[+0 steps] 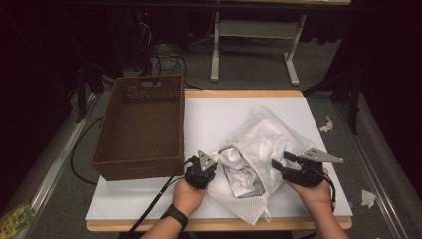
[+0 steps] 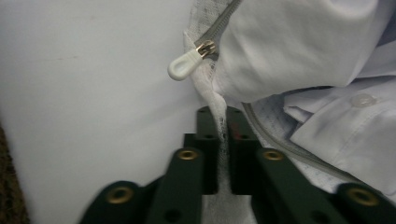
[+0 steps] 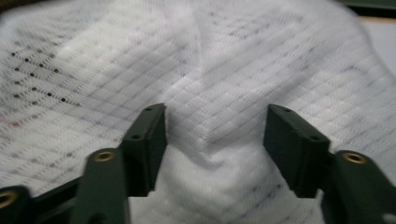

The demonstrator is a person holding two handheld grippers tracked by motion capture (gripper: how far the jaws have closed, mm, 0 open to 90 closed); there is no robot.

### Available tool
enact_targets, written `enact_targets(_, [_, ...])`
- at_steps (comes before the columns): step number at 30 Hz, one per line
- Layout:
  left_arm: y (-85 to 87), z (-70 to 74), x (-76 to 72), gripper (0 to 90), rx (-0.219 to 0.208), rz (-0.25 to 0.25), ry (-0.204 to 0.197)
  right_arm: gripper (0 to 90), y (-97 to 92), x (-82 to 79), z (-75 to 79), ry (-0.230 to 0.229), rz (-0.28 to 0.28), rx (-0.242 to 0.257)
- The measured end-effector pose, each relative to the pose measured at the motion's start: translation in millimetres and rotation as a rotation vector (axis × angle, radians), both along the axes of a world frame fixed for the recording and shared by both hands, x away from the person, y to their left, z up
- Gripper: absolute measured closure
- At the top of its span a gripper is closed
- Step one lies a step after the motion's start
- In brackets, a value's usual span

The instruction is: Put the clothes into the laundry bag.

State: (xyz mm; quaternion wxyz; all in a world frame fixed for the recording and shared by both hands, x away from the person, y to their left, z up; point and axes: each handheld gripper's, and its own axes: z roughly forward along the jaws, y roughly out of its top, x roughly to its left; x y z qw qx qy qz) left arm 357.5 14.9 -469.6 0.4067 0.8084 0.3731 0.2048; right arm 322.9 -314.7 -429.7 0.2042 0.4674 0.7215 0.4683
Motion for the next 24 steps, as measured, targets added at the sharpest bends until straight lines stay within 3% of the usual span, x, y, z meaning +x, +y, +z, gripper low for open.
enact_targets(3, [2.9, 0.9, -2.3, 88.8, -0.012, 0.003, -0.005, 64.8, 9.4, 6.0, -12.9, 0.052, 0.016, -0.090])
enact_targets(5, [6.2, 2.6, -5.1, 88.9, -0.020, 0.004, -0.015, 83.2, 11.6, 8.6, -16.3, 0.062, 0.023, -0.112])
enact_targets(7, [12.1, 5.7, -9.4, 89.0, -0.024, 0.003, -0.024, 89.2, 11.8, 11.2, -16.0, 0.067, 0.023, -0.127])
enact_targets(12, [27.7, 7.0, -20.7, 89.0, -0.008, -0.004, -0.034, 90.0, 11.2, 22.8, -15.5, 0.049, -0.029, -0.169])
enact_targets(16, [27.8, -1.7, -29.8, 89.0, 0.032, -0.021, -0.048, 90.0, 10.5, 45.6, -14.0, 0.016, -0.092, -0.202])
enact_targets(18, [26.1, -2.9, -27.3, 89.0, 0.023, 0.001, -0.048, 90.0, 8.8, 57.3, -11.0, -0.003, -0.120, -0.197])
enact_targets(21, [25.4, -2.9, -22.7, 89.0, 0.014, 0.028, -0.070, 90.0, 6.3, 71.3, -5.4, -0.028, -0.148, -0.229])
enact_targets(24, [26.2, 0.0, -23.9, 89.0, -0.014, 0.036, -0.090, 90.0, 3.5, 84.2, -3.1, -0.032, -0.156, -0.238])
